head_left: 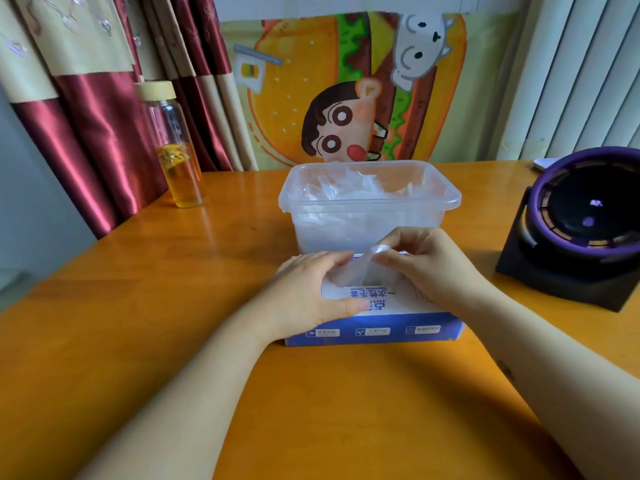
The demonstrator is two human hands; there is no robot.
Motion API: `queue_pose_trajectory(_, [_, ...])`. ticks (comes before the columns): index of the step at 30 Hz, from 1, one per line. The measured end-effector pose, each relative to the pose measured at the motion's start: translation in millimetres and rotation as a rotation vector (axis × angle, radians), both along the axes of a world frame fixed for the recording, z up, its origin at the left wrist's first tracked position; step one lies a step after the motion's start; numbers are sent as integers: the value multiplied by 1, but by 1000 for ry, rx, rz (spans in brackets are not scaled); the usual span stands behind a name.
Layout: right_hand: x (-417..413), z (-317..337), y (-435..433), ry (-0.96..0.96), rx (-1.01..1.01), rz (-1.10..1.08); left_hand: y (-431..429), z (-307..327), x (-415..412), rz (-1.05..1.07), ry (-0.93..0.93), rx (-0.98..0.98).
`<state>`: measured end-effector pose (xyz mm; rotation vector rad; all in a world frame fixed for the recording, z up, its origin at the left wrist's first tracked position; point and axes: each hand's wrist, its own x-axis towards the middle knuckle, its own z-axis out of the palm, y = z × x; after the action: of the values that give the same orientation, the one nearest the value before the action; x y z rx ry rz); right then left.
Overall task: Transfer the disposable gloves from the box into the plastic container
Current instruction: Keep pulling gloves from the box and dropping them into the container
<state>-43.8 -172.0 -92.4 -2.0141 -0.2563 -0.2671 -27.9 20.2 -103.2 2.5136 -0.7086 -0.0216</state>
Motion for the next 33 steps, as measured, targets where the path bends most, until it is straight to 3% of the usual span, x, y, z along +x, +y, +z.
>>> queue_pose_trajectory(3, [-1, 3, -6, 11, -8, 33, -1, 0, -2, 5, -3, 23])
queue_pose_trajectory(7, [-5, 9, -9, 223, -63, 249, 0, 2, -4, 6, 26, 19])
queue_pose_trajectory(12, [-5, 3, 13, 106, -315, 46, 0, 1, -4, 3, 66, -19])
queue_pose_trajectory(14, [-6, 4, 10, 104, -254, 18, 1, 1, -4, 10, 78, -17])
queue_pose_trajectory(18, [-7, 8, -6, 235, 170, 22, 0, 1, -5, 7, 80, -14])
queue_pose_trajectory(20, [-8, 11, -7, 240, 265, 30, 0, 1, -6, 10, 70, -16])
queue_pose_trajectory(26, [-8, 6, 7, 117, -64, 23, 0, 1, -7, 5, 70, 2])
queue_pose_trajectory(28, [-7, 4, 4, 112, 104, -53, 0, 0, -5, 0, 67, -3])
queue_pose_trajectory(31, [-8, 5, -2, 137, 508, -103, -2, 1, -5, -1, 51, 11])
queue_pose_trajectory(33, [-7, 7, -3, 109, 643, -115, -3, 4, -7, 5, 50, 20])
